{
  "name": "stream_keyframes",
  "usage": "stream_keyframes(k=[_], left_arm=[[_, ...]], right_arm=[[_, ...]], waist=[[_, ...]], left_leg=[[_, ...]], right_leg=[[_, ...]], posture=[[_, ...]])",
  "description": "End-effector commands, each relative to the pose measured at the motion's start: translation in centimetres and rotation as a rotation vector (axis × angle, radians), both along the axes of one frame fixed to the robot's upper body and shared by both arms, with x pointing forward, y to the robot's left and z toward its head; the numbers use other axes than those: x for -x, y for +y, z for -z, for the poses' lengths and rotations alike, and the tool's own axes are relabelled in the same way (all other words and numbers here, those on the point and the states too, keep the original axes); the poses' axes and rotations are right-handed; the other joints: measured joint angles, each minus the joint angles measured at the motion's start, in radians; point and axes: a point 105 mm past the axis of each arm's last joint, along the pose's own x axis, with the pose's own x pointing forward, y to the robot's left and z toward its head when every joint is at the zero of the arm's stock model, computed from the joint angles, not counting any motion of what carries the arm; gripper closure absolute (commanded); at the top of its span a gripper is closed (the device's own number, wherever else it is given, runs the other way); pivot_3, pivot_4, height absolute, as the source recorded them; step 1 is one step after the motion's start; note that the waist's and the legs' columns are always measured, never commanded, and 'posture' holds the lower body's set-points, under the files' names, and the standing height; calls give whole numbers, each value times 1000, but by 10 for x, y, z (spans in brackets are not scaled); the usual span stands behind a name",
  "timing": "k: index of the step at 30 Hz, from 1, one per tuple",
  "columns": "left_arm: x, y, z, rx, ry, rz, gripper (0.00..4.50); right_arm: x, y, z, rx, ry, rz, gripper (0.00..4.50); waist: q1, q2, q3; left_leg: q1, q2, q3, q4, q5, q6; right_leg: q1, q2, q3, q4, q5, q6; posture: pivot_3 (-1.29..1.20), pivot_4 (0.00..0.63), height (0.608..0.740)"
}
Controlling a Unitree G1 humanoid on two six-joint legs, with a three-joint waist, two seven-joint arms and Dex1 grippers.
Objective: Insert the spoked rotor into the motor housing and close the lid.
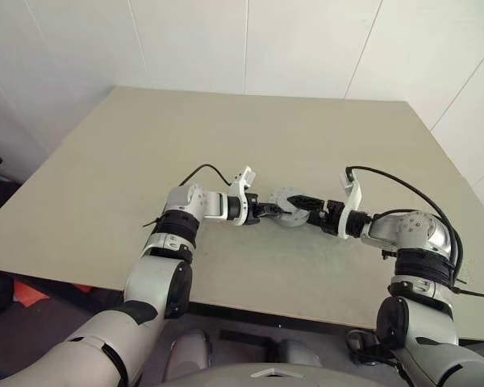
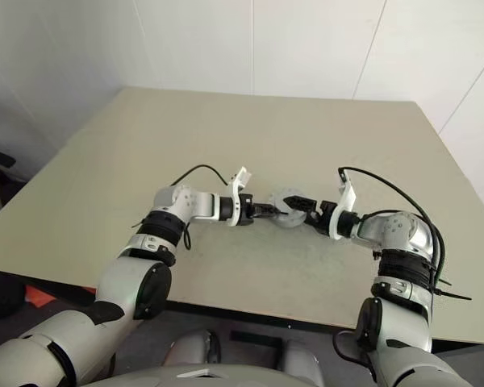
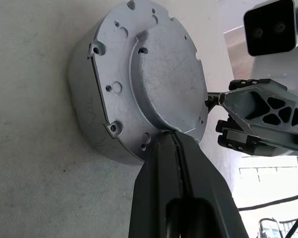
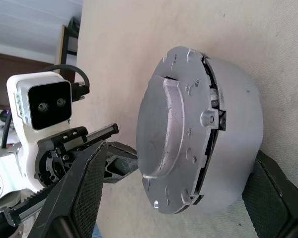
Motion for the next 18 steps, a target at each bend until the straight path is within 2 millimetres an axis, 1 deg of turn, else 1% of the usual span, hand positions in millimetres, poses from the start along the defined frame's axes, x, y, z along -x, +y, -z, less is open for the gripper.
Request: stream_keyframes(k=[1,2,4,6,7,8,9,18], left_arm=[[8,-16,5,-22,3,37,4500],[7,-16,5,-23,2,35,4500],[7,-16,5,-24,0,33,4500],[6,-15,6,-25,-1,31,4500],[6,-15,6,-26,-2,30,4500],[6,-15,6,-26,-2,30,4500],[6,-15,6,-26,-3,30,4500],[6,-15,6,-20,-12,28,4500]], right_arm=[[0,55,-44,-201,-124,-192,398],[-1,56,-45,-204,-123,-191,573],[-1,58,-44,-206,-121,-192,1145],[-1,60,-44,-205,-120,-193,1664],[-1,61,-44,-205,-122,-195,1936],[-1,60,-44,-200,-123,-194,2180],[-1,60,-44,-196,-124,-193,2361],[-8,53,-41,-211,-114,-130,2426]], waist=[[0,0,0],[0,0,0],[0,0,0],[7,1,1],[9,1,1],[9,1,1],[10,3,0],[11,3,0]], left_leg=[[-1,0,0,0,0,0],[-1,0,0,0,0,0],[-2,0,0,-1,0,-1],[-8,0,0,0,1,-2],[-12,0,0,0,2,-3],[-14,0,0,0,2,-2],[-16,0,0,0,2,-2],[-16,1,0,0,1,-3]], right_leg=[[-1,0,0,0,0,0],[-1,0,0,0,0,0],[-3,0,0,2,0,0],[-10,0,0,7,1,-1],[-14,0,0,10,3,0],[-15,0,0,10,12,5],[-17,0,0,11,17,4],[-17,0,0,10,16,3]], posture=[[0,0,740],[0,0,740],[0,0,740],[0,0,740],[0,0,740],[0,0,740],[0,0,740],[0,0,740]])
